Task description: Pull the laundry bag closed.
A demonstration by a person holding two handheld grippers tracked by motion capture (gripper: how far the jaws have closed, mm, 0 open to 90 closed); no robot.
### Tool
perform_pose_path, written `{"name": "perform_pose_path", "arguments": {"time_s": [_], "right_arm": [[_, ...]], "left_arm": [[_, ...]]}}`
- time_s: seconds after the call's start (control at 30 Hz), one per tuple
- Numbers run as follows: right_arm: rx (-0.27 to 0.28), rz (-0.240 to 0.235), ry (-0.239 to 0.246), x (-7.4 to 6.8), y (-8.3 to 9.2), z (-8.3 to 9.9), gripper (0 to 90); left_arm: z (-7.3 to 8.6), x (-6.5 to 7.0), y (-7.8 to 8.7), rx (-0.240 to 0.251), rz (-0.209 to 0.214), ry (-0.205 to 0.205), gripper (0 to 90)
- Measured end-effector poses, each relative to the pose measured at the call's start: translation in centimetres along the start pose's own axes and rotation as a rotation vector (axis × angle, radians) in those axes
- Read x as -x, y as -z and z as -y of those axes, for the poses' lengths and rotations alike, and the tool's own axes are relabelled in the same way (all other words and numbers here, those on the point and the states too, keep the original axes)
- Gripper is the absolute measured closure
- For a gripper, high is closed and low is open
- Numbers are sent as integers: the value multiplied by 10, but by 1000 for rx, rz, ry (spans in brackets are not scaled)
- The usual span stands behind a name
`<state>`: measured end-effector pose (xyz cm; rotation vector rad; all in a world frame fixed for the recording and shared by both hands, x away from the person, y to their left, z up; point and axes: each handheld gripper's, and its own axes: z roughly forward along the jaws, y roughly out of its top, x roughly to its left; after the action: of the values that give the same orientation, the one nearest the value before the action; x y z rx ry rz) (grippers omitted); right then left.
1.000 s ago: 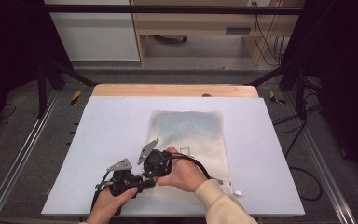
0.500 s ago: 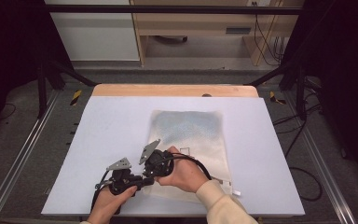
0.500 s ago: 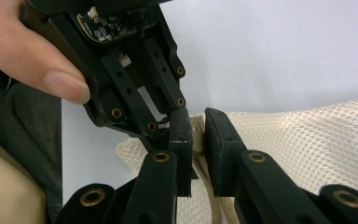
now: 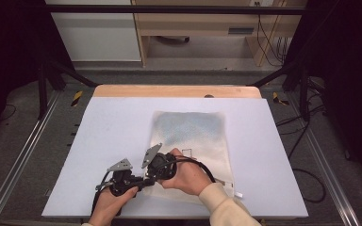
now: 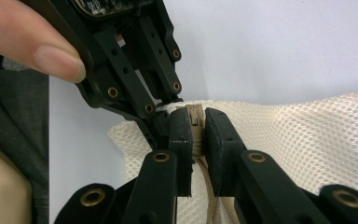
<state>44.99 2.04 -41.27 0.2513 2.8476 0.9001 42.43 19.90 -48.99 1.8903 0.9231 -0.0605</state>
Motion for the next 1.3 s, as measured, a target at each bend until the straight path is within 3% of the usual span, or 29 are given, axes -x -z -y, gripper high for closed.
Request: {"name": "perform_pose_path", "arguments": {"time_s": [0.73,0.97,1.3], "right_arm": [[-40,32,45,-1,0,7,821],[-8,37,40,-3,2,12,821],[90,44,40,-1,7,21,820]], "left_arm": [[-2,0,4,15,-20,2,835],[-3,2,4,7,-31,-25,834],[-5,6,6,27,-56,-57,834]]}}
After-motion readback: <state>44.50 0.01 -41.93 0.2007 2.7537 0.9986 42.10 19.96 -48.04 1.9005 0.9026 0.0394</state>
